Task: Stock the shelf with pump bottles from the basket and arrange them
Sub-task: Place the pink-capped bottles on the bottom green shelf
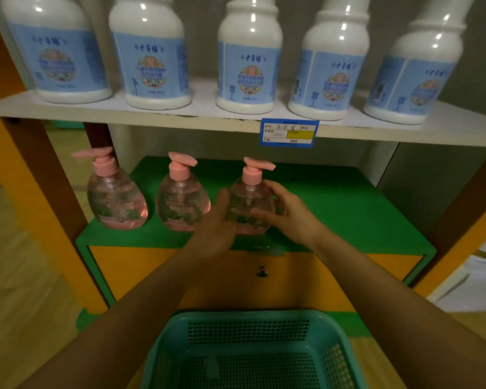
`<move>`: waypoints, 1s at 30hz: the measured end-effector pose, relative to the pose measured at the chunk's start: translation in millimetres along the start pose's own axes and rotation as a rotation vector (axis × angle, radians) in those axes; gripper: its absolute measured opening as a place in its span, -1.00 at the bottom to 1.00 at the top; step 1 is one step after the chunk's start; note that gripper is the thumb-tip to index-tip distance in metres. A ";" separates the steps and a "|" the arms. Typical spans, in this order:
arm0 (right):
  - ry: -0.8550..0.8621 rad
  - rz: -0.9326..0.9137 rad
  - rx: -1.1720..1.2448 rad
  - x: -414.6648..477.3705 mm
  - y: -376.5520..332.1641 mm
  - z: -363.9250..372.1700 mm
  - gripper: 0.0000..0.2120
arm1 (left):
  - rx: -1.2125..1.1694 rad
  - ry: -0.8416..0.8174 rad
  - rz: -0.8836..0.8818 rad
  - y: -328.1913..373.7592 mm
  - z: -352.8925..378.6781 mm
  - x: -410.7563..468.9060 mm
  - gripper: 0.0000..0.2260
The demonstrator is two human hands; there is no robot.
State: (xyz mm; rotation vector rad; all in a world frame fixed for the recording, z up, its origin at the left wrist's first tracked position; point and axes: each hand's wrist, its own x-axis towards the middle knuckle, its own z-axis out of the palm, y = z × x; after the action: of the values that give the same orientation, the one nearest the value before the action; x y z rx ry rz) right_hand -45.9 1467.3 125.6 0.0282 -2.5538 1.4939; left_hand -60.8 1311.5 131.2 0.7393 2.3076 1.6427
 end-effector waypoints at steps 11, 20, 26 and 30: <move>0.084 0.020 -0.375 -126.8 23.8 -19.2 -0.55 | 0.139 0.031 0.316 -36.6 34.2 -78.9 -0.65; -0.236 0.322 -0.387 -251.9 104.6 -2.0 -0.60 | 0.260 -0.522 0.040 -117.1 101.1 -142.6 -0.58; -0.423 0.468 -0.351 -294.7 139.7 5.3 -0.51 | 0.262 -0.791 0.019 -151.1 129.8 -168.7 -0.50; -0.205 0.374 -0.366 -308.8 149.0 23.5 -0.60 | 0.174 -0.705 0.016 -161.7 139.8 -170.8 -0.65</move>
State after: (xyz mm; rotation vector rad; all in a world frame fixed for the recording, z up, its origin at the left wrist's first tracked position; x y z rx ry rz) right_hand 238.2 1497.3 -65.6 -0.3845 -3.0945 1.1469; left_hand 102.8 1298.0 -87.8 1.1492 1.9249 0.9592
